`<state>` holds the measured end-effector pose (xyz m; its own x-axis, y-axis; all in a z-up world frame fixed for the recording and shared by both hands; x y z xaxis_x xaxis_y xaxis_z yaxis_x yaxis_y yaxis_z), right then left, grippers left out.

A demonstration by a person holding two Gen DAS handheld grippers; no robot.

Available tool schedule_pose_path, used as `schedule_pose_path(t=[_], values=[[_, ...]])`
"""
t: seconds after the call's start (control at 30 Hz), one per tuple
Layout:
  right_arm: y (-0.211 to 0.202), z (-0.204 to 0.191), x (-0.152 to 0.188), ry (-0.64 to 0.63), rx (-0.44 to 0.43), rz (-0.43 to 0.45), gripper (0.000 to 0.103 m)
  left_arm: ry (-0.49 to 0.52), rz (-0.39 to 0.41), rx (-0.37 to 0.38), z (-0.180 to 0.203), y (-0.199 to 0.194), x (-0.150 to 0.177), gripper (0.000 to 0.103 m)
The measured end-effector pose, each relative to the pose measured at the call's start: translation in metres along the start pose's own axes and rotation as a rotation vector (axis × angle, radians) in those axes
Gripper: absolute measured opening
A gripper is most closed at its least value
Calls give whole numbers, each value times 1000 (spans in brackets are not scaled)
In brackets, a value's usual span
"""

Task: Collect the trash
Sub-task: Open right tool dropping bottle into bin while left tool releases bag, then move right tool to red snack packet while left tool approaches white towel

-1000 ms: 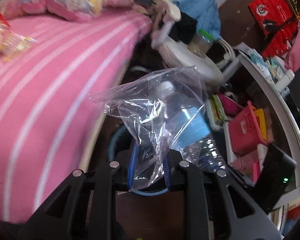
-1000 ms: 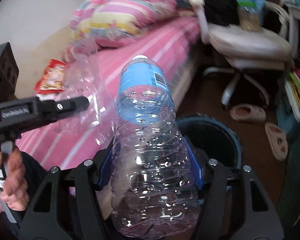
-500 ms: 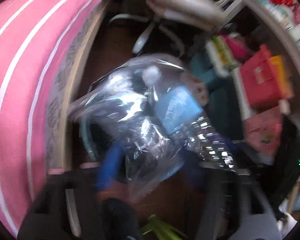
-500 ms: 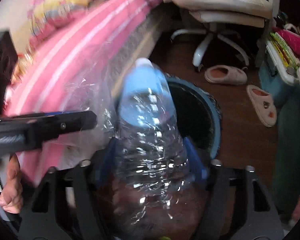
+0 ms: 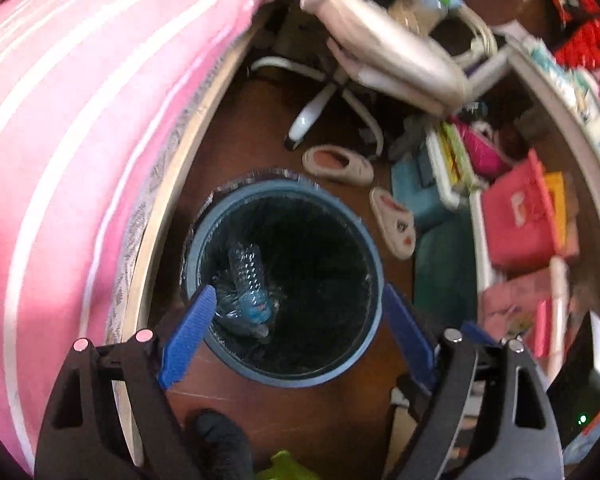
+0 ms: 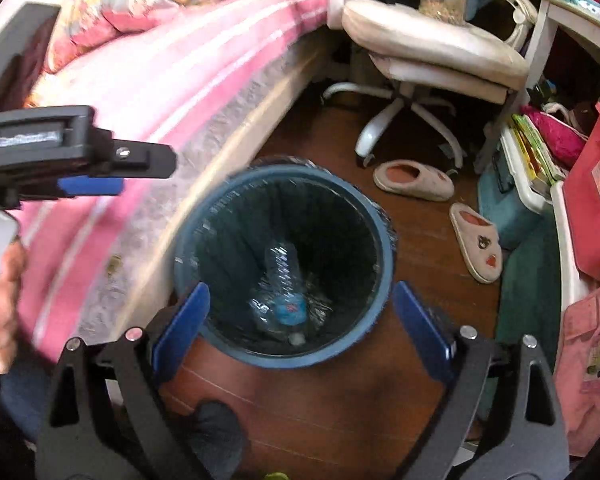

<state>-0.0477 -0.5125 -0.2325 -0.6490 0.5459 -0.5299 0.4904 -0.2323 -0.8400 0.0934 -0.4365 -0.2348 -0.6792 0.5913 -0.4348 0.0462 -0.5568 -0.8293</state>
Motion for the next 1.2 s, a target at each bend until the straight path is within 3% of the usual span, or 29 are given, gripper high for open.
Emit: schedule_pose_path(t=[0.17, 0.3, 0.5, 0.63, 0.83, 1.0, 1.1, 1.2], values=[[-44, -35, -26, -4, -123, 87, 93, -40, 119, 0, 0, -52, -3, 82], [-78, -73, -44, -47, -194, 156, 93, -66, 268, 2, -4, -107, -2, 84], [-131, -145, -65, -106, -363, 210, 95, -203, 483, 21, -39, -208, 13, 87], [-148, -199, -71, -166, -451, 195, 96, -294, 599, -15, -78, -275, 41, 88], [-144, -290, -71, -259, -550, 147, 96, -403, 654, -144, -155, -328, 94, 88], [-117, -365, -59, -323, -619, 49, 96, -474, 631, -224, -216, -342, 132, 88], [-92, -398, -50, -359, -648, -5, 96, -419, 607, -302, -244, -348, 138, 88], [-70, -421, -44, -428, -618, -11, 96, -312, 567, -402, -272, -350, 138, 88]])
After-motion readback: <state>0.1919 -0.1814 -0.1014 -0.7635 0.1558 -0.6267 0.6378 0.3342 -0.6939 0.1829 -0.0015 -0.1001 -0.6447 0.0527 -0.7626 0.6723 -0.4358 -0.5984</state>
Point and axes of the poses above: each gripper's, at about its wrist camera, not at the fingertips, and y roughly the way its jaws point, z to its right, x to its underside, the point moved 4 cm from there along y, roughly the way its jaws point, and after that the axes turned 9 degrees about y, right-handed, at the moved point
